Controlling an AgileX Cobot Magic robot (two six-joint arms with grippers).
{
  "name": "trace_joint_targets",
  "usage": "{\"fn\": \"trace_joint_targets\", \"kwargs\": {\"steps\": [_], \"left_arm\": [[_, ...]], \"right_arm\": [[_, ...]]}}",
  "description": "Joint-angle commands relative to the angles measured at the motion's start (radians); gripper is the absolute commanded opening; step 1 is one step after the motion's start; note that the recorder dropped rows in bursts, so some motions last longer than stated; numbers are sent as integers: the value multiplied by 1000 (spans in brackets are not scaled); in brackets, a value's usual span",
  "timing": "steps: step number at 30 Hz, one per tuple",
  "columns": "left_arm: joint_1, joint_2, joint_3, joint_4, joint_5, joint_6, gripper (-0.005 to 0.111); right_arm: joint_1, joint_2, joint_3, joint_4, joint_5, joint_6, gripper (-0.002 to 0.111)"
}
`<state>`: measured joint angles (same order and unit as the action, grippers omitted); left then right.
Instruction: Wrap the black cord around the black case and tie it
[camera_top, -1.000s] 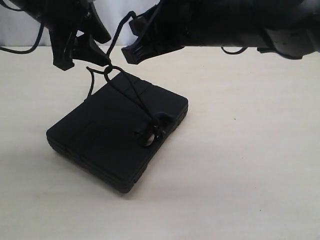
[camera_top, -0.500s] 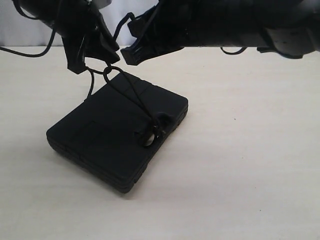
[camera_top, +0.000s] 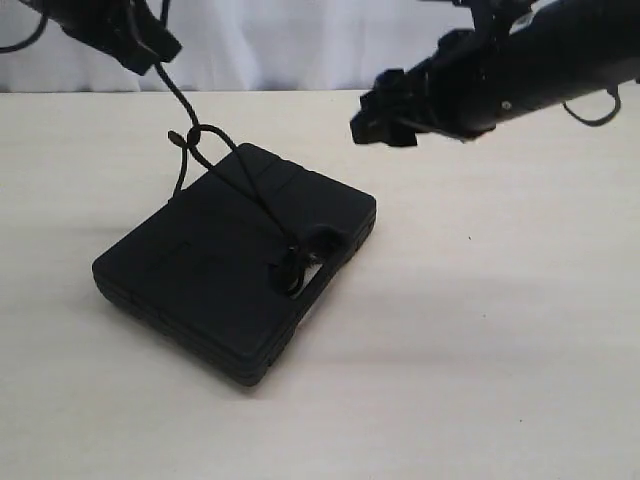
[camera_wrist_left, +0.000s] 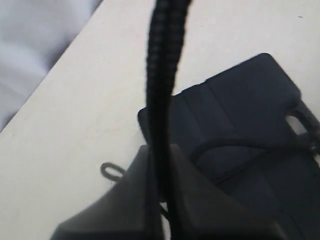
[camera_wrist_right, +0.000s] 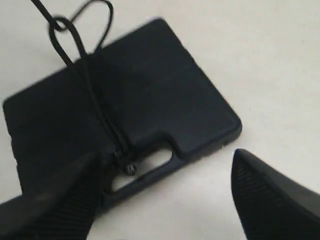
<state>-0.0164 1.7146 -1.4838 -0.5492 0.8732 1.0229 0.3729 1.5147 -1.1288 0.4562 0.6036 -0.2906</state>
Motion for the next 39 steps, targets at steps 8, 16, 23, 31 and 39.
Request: {"fn": "trace_joint_targets", "kwargs": {"steps": [8, 16, 23, 31, 39], "left_arm": [[208, -8, -6, -5, 10, -171, 0], [225, -8, -6, -16, 14, -191, 0], [225, -8, -6, -19, 17, -191, 0], [225, -8, -6, -19, 3, -191, 0], [253, -8, -6, 34, -20, -248, 0]], "right_arm": [[210, 284, 129, -83, -239, 291, 61], [182, 362, 129, -50, -366, 339, 61], [182, 420, 129, -42, -480, 410, 61], [182, 467, 129, -1, -501, 410, 25], [75, 432, 129, -1, -514, 410, 4]]}}
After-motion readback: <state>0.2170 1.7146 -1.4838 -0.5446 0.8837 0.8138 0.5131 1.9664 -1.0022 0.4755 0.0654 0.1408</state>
